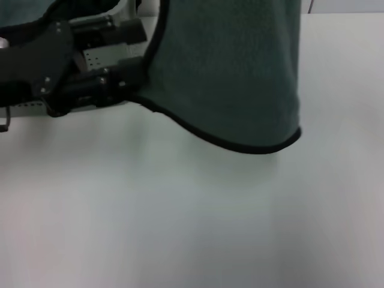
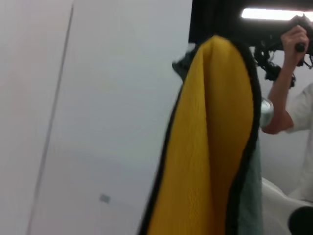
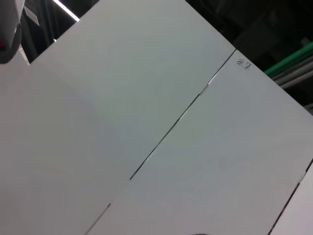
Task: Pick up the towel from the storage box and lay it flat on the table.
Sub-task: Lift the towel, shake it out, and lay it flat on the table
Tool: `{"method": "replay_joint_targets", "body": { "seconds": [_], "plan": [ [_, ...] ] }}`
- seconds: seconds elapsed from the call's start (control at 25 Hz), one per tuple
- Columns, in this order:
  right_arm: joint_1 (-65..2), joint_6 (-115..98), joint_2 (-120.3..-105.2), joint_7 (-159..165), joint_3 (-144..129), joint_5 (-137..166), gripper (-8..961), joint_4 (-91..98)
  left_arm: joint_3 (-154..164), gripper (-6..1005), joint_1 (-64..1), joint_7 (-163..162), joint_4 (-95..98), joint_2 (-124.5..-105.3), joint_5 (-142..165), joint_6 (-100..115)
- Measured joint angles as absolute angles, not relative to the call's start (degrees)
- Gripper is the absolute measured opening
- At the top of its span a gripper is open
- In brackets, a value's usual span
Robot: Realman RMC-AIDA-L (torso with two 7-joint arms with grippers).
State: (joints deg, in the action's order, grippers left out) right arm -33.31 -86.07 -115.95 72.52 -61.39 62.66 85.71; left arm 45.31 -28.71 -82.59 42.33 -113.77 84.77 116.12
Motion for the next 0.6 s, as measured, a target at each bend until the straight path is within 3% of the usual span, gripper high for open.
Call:
{"method": "replay_joint_targets", "body": {
  "seconds": [0.6],
  "plan": [
    [-32.8, -86.0, -115.92, 72.3, -61.5, 60.7, 7, 85.3, 50.4, 546, -29.3, -84.1, 42.2, -114.25, 84.8, 116.4]
  ]
}}
